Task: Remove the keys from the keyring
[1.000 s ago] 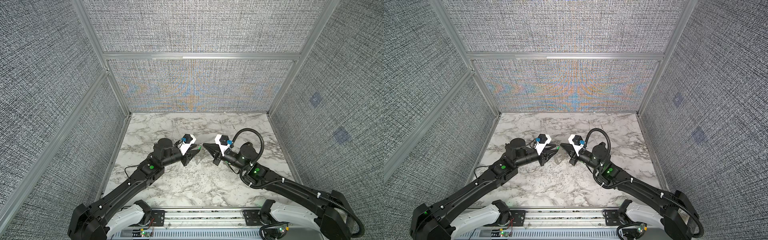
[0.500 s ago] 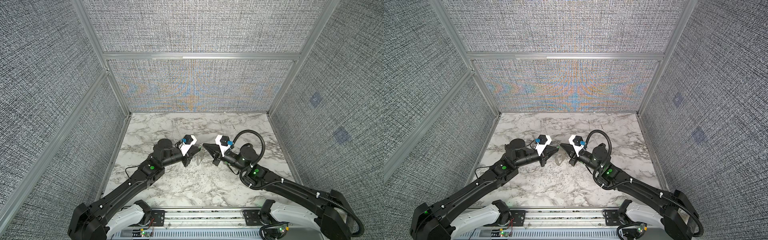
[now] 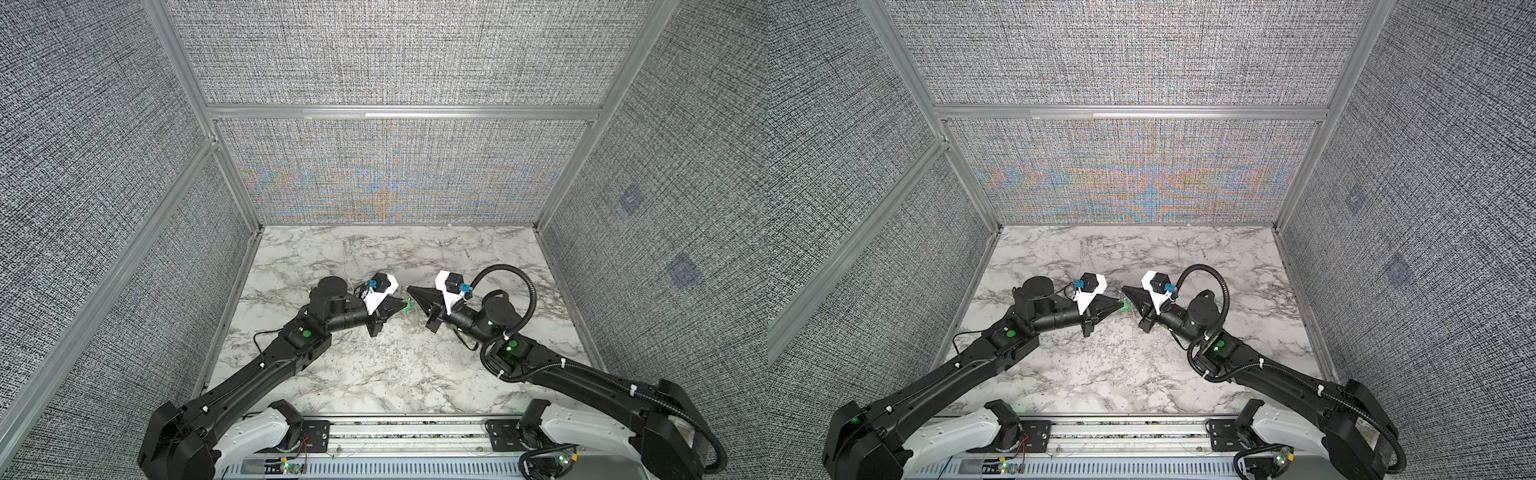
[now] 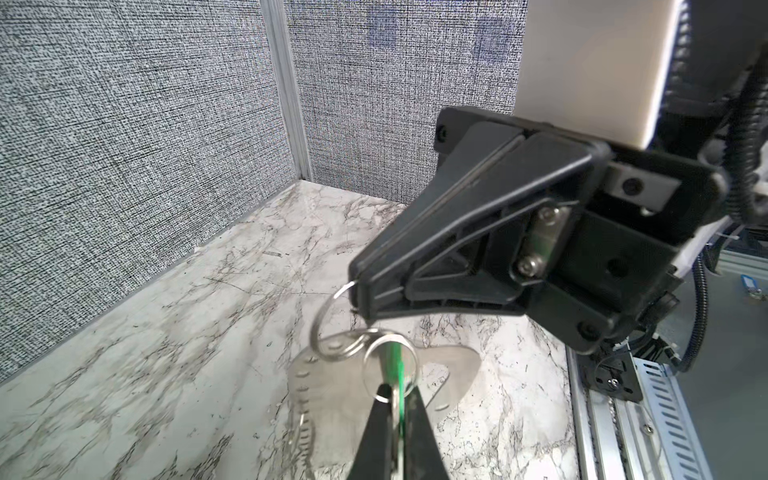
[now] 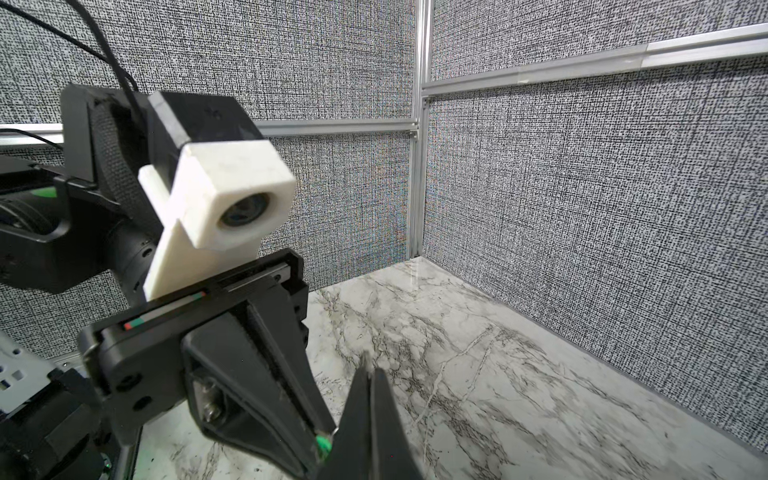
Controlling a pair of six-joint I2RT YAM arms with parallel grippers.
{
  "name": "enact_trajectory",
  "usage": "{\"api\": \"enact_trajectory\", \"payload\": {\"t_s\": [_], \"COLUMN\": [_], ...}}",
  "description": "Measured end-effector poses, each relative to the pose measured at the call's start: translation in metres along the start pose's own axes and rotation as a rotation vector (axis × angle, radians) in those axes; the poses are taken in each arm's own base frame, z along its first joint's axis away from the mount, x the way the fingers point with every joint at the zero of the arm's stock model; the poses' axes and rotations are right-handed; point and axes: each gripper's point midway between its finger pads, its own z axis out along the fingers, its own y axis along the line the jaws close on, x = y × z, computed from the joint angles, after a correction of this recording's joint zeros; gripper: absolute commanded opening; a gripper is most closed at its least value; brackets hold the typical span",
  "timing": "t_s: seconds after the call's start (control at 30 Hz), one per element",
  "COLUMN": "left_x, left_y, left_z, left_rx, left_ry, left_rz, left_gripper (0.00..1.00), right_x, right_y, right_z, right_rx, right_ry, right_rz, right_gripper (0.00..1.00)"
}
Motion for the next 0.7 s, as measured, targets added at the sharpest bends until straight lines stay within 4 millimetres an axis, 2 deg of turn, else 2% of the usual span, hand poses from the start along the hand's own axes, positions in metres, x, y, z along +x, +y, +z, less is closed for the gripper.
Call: {"api": "enact_trajectory", "payload": {"t_s": [0.4,0.6,0.7], "left_x": [-0.004,0.003,0.012], "left_y": [-0.005,0.001,0.005], "left_z": [0.002,-0.007,-0.016], "left_rx": [0.039,-0.034,-0.091], "left_ry": [-0.001,0.032,0.056], "left_rz": [0.022,0.028,0.015], "left_gripper": [0.0,0.0,0.0], "right_x": [-0.002,-0.002,0.003], "right_y": [0.001,-0.003,-0.008], "right_z": [-0.003,-0.01,-0.015], "right_rx": [-0.001,0.025,0.046], "right_ry": [-0.013,0.0,0.029], "right_rz": [0.008,-0.018,-0.038], "right_gripper": [0.0,0.0,0.0]}}
